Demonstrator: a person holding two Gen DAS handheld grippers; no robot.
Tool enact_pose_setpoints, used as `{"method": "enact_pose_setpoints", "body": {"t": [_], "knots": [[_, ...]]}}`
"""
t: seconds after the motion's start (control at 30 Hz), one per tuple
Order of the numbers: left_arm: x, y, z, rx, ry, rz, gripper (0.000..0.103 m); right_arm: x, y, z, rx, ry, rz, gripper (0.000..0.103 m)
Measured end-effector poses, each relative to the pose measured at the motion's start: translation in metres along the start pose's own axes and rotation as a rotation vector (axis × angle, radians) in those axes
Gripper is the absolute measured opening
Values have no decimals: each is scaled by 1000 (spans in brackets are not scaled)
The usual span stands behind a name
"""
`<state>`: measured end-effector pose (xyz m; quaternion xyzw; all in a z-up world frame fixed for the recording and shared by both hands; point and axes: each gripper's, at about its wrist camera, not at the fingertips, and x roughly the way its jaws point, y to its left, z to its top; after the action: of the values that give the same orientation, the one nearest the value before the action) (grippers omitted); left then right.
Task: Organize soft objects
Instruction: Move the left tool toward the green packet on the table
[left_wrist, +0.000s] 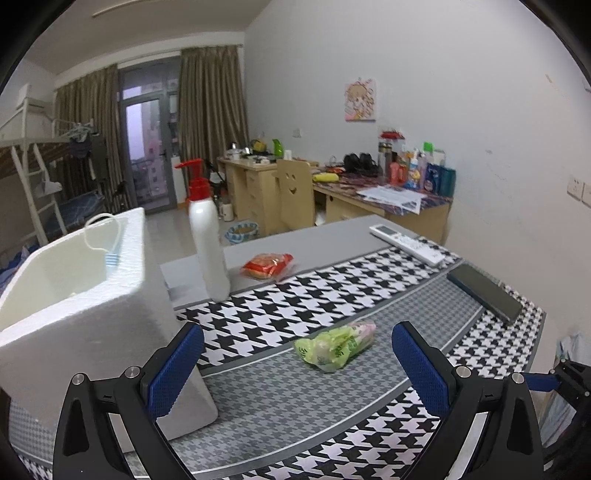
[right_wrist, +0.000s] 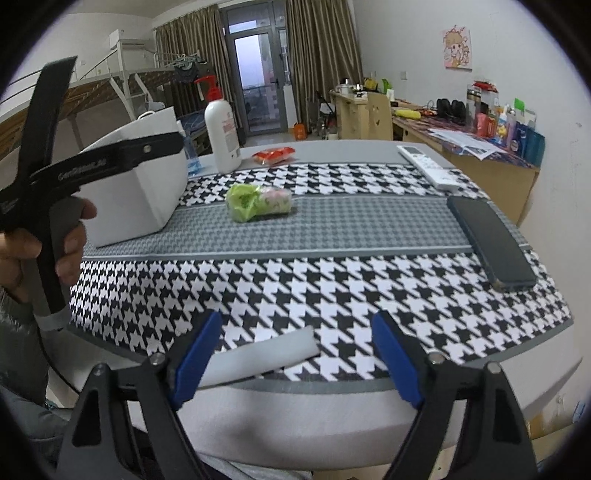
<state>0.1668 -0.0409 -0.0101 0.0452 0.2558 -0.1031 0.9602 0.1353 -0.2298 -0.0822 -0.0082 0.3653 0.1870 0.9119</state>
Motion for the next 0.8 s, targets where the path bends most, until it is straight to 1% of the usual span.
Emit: {"method": "enact_pose_setpoints", "body": {"t": [0.03,0.07,0.2,0.33,0.4,0.47,0.53,0.67,0.8], "knots": [[2,-1,-1,6,6,-6,102,1,0,-1,2,10,6,79],[5,-1,-1,14,15,-15,102,2,0,-3,6,19,10,77],[19,-4,-3,43,64,-47,102,5,-2,-6,25,43,29,71],[33,-9,-9,83,99,-59,102,7,-1,-8,30,63,45,70],[38,-8,-11,86,114,-62,102,8,0,-10,34,76,51,69],[43,-6,-13,80,128,-63,102,11,0,-11,41,96,66,62],[46,-6,-13,76,128,-57,102,16,1,-13,42,117,73,56],[46,-7,-12,77,115,-67,102,18,2,-11,43,117,81,53],[45,-6,-11,72,103,-74,102,21,3,-9,35,112,63,47]]}}
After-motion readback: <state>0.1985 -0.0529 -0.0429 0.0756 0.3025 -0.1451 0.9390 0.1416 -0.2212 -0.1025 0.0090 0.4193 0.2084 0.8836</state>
